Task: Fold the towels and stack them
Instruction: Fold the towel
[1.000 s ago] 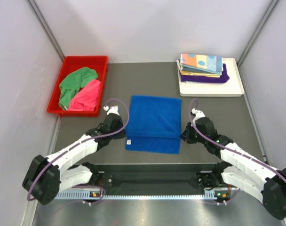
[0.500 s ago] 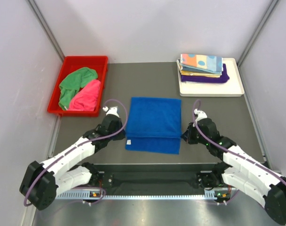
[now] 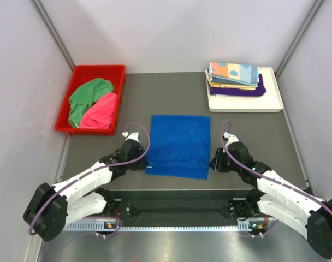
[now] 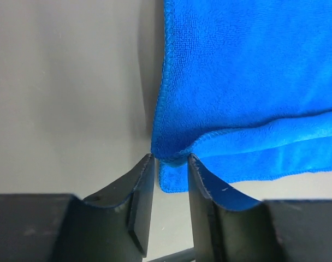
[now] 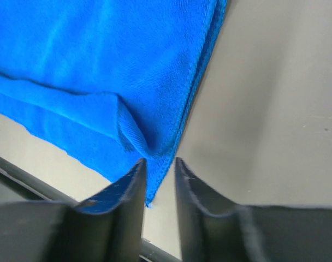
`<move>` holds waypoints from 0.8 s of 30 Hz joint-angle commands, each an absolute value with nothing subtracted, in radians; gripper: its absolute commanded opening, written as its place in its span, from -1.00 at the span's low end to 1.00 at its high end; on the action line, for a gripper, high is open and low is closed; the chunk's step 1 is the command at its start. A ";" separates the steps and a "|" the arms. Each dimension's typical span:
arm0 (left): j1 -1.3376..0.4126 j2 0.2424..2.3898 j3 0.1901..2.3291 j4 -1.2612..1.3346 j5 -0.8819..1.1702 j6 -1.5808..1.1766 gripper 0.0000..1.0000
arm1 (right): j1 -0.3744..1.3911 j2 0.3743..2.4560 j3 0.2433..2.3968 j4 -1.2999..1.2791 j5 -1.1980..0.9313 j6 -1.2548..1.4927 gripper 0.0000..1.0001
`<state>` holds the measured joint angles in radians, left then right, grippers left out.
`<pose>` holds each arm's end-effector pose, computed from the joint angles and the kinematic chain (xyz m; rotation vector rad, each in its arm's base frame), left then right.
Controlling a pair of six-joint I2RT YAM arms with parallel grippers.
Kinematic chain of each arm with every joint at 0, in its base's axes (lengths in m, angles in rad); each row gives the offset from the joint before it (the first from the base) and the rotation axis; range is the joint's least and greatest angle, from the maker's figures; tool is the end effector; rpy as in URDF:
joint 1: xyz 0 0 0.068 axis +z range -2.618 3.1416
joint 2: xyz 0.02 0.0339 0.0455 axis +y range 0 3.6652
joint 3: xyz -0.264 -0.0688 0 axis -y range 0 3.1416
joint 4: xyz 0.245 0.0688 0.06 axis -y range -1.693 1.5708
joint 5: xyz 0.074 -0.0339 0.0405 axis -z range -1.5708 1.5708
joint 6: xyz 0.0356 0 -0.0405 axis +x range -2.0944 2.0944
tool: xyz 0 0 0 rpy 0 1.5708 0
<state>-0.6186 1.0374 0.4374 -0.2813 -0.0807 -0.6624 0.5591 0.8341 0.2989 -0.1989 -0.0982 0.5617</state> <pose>0.1577 -0.1087 0.1675 -0.0911 2.5031 -0.4564 0.1382 0.0906 0.1624 -0.0493 2.3990 0.6668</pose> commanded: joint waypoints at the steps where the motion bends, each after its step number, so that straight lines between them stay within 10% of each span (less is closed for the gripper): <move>1: -0.623 0.986 0.437 -0.255 -0.057 -0.672 -0.27 | 0.575 0.792 0.308 -0.189 -0.087 0.574 -0.40; 8: -0.623 0.902 0.506 -0.354 -0.072 -0.683 -0.33 | 0.575 0.695 0.331 -0.278 -0.054 0.584 -0.05; 24: -0.658 1.249 0.673 -0.270 -0.132 -0.641 -0.36 | 0.828 0.989 0.509 -0.219 0.245 0.634 -0.18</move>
